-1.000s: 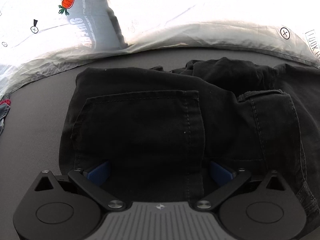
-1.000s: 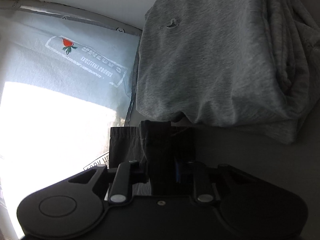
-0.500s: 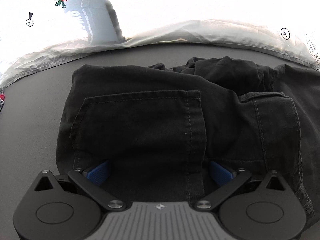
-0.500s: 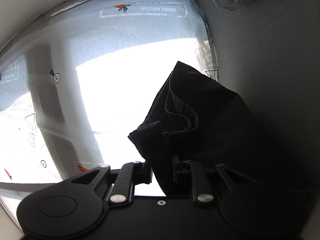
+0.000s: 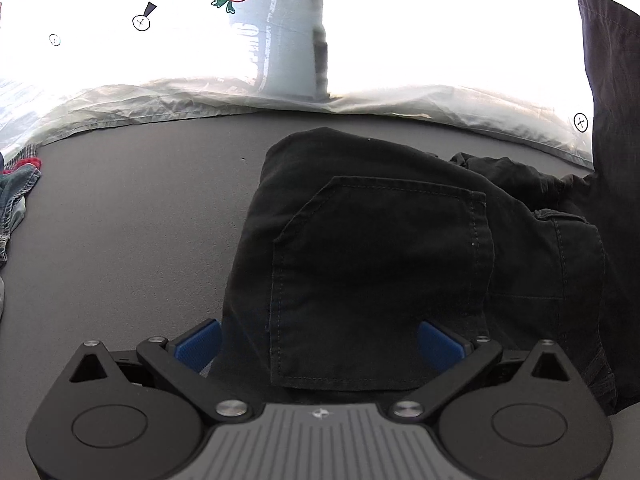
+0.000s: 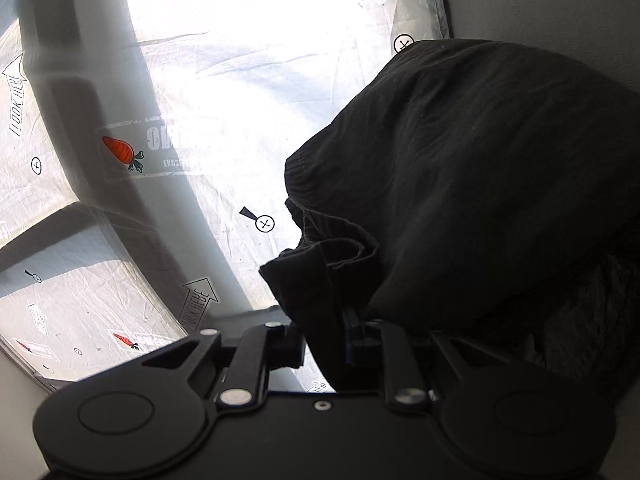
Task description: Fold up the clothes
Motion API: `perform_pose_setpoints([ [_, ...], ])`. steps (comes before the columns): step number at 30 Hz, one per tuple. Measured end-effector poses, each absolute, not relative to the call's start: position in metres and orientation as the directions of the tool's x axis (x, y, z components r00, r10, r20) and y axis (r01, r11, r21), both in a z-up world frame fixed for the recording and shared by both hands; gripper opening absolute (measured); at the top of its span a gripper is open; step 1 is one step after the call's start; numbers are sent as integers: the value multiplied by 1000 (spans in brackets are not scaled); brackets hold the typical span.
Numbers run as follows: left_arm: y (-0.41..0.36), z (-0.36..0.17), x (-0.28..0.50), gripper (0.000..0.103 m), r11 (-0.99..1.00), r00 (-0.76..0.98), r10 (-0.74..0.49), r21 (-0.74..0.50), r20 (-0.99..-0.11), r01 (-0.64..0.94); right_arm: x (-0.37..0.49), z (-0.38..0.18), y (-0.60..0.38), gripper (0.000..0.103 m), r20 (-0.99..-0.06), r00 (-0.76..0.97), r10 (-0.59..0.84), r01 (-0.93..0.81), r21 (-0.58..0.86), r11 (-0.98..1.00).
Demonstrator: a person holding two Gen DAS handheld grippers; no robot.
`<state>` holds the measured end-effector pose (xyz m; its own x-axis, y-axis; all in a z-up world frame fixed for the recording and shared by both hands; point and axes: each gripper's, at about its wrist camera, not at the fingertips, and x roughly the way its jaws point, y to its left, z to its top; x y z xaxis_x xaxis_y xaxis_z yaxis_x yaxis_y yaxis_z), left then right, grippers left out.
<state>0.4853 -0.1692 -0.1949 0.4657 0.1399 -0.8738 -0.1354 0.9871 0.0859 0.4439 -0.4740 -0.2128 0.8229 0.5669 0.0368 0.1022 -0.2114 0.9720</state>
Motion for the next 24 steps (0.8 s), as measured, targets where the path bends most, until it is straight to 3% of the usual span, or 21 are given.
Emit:
perform_pose_setpoints([
  [7, -122, -196, 471, 103, 981, 461, 175, 118, -870, -151, 447, -231, -376, 19, -52, 721, 691, 197, 972, -132],
  [17, -82, -217, 459, 103, 980, 419, 172, 110, -892, -169, 450, -275, -345, 19, -220, 695, 684, 346, 937, -50],
  [24, -75, -218, 458, 103, 978, 420, 163, 91, -893, -186, 444, -262, -345, 21, -213, 721, 659, 333, 941, -60],
])
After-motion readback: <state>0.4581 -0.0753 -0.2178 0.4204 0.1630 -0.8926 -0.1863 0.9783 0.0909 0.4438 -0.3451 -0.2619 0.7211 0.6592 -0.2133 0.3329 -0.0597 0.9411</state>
